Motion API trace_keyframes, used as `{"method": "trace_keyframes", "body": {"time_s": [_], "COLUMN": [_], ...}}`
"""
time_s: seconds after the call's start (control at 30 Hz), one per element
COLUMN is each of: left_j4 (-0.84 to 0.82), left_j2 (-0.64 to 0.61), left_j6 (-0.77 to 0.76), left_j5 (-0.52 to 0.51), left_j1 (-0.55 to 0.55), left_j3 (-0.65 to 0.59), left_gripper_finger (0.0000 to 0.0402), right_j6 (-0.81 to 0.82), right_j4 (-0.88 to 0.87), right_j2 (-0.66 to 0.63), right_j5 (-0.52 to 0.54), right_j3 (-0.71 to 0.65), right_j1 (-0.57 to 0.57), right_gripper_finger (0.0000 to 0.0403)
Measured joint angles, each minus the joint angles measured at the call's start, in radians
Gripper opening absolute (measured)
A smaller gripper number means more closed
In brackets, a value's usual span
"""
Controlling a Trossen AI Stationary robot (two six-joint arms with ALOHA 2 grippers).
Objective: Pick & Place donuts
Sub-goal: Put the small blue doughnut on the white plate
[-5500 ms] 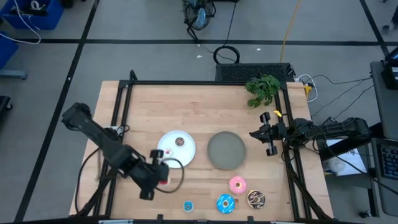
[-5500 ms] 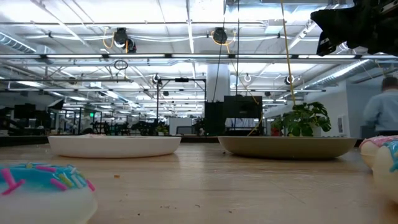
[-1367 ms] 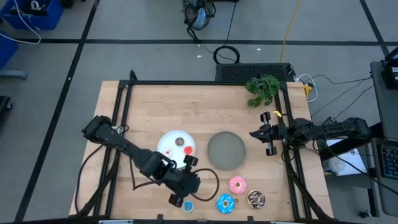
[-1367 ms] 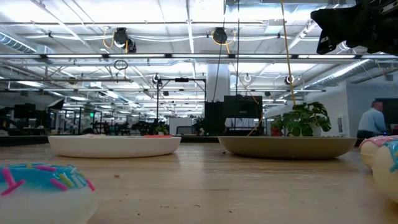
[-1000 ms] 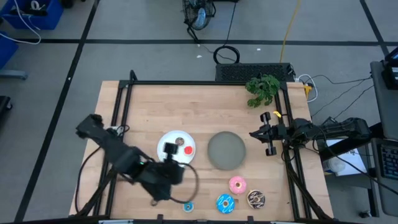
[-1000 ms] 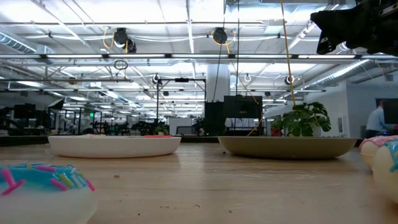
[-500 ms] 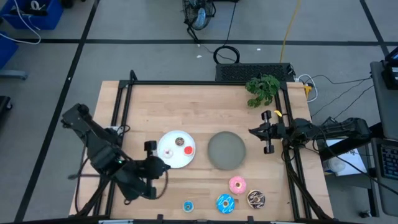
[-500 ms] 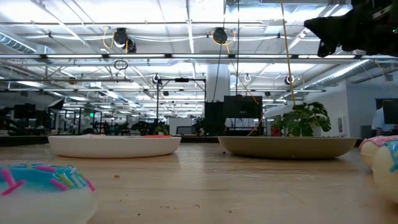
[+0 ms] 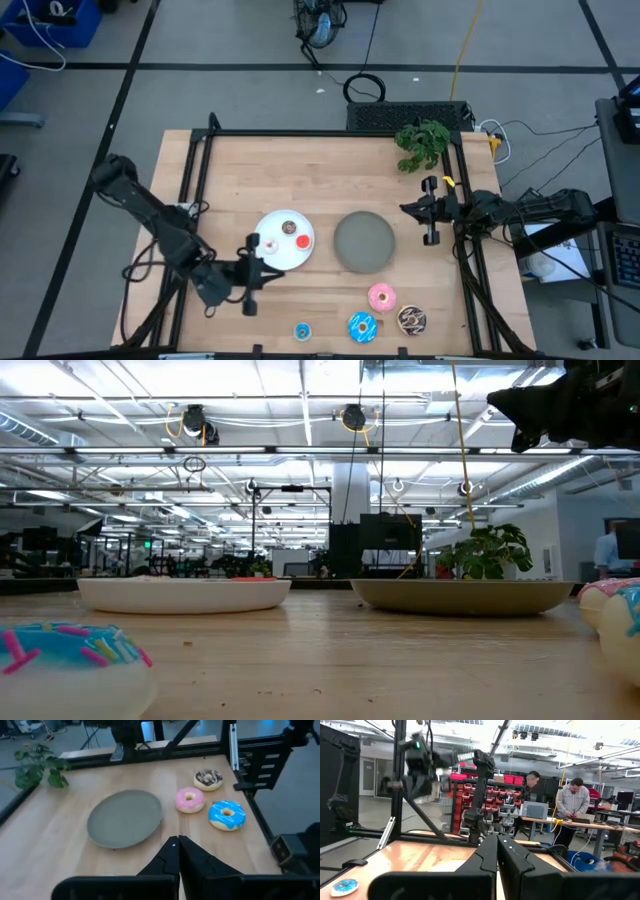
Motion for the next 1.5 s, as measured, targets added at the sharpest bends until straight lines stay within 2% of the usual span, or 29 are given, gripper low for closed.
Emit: {"method": "trace_keyframes", "body": {"time_s": [0.1,0.23,0.4,0.67,0.83,1.0,1.3,1.5], "left_j4": [0.17,0.281,0.275,0.276,0.301,0.26,-0.108,-0.274], "left_j2": [0.02,0.025,0.026,0.026,0.034,0.113,0.345,0.482], "left_j6": [0.007,0.006,-0.05,0.008,-0.023,0.019,-0.059,-0.069], "left_j5": [0.001,0.002,0.006,0.059,0.186,0.194,0.361,0.498], "left_j1": [0.017,0.033,0.05,0.091,0.111,0.127,0.138,0.115], "left_j3": [-0.107,-0.18,-0.197,-0.197,-0.193,-0.113,0.192,0.404], "left_gripper_finger": [0.0007,0.0018,0.002,0.0021,0.0017,0.0006,0.001,0.0005], "right_j6": [-0.008,-0.015,-0.019,0.002,0.0,-0.012,-0.018,-0.008], "right_j4": [-0.001,-0.001,-0.004,-0.009,-0.009,-0.008,-0.004,-0.009], "right_j2": [0.0,0.0,0.0,0.0,0.0,0.0,0.0,0.0], "right_j5": [0.0,-0.001,-0.001,-0.001,-0.001,-0.001,-0.001,-0.001], "right_j3": [0.0,0.0,0.0,0.0,0.0,0.0,0.0,0.0], "right_j1": [0.0,0.0,0.0,0.0,0.0,0.0,0.0,0.0], "right_gripper_finger": [0.0,0.0,0.0,0.0,0.0,0.0,0.0,0.0]}}
